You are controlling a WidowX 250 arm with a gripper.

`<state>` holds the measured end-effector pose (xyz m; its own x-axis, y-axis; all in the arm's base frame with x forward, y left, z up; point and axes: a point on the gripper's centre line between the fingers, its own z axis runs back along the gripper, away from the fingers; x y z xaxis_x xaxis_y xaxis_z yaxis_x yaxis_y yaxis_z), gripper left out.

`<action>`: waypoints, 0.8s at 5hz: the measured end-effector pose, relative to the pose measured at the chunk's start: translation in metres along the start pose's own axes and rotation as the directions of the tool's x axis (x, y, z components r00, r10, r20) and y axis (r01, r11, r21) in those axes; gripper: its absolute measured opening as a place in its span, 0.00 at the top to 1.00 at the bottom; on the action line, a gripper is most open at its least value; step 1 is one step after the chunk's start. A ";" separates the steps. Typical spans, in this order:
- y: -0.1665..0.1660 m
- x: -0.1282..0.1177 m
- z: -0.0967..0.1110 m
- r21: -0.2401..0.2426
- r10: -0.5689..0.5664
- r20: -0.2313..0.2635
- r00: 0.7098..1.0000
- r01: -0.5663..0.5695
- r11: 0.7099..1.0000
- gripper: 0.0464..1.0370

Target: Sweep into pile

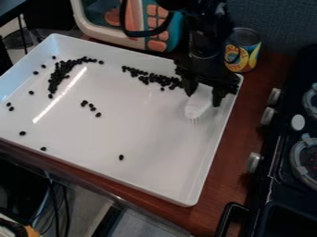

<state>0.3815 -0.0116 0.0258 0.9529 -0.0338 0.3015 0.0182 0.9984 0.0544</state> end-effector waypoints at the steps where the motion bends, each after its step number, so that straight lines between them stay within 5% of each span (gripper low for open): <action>1: 0.024 -0.002 -0.001 0.007 0.038 -0.012 0.999 -0.038 0.999 0.32; 4: 0.075 0.006 -0.004 0.062 0.105 -0.003 0.994 -0.105 0.993 0.32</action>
<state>0.3901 0.0632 0.0281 0.9505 0.0718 0.3023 -0.1007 0.9916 0.0813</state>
